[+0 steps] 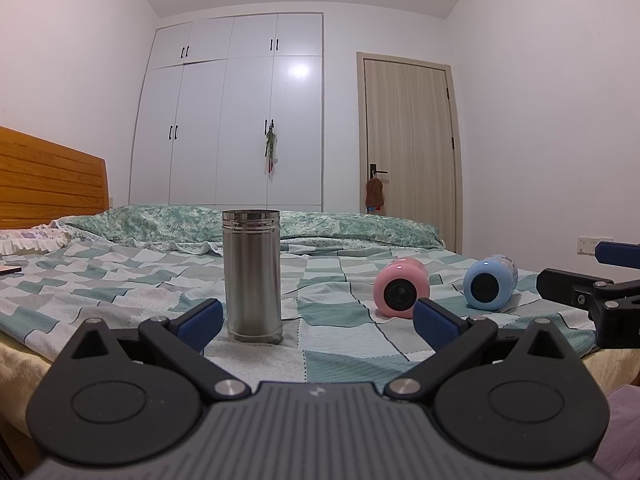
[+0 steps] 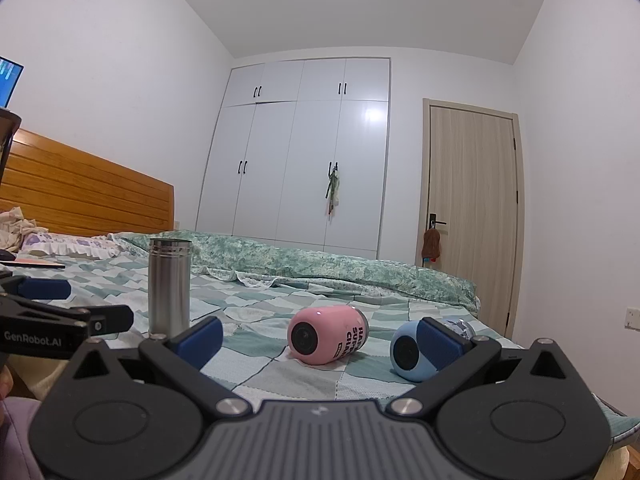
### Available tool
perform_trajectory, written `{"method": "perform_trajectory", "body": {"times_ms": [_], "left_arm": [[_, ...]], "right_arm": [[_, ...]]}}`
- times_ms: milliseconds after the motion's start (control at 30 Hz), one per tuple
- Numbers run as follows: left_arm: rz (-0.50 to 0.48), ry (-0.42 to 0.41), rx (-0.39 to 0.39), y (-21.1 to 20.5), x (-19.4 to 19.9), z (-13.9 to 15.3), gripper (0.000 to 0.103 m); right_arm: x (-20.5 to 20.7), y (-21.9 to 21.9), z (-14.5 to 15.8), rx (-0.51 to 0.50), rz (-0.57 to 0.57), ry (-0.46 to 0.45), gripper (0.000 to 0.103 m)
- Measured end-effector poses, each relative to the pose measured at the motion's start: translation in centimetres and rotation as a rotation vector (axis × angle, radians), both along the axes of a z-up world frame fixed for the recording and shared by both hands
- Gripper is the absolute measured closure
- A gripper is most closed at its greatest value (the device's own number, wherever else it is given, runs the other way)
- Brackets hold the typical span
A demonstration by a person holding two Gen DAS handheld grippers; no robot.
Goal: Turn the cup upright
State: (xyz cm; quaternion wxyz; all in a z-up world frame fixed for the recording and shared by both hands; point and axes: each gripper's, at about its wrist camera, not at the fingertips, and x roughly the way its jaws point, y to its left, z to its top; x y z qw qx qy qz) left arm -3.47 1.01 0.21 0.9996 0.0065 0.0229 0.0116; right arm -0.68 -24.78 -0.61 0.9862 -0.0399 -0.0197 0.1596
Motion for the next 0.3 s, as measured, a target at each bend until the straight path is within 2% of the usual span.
{"method": "perform_trajectory", "body": {"times_ms": [300], "left_arm": [[0.001, -0.009, -0.003, -0.01, -0.15, -0.18, 0.0]], "right_arm": [[-0.01, -0.01, 0.01, 0.0, 0.0, 0.0, 0.0]]}}
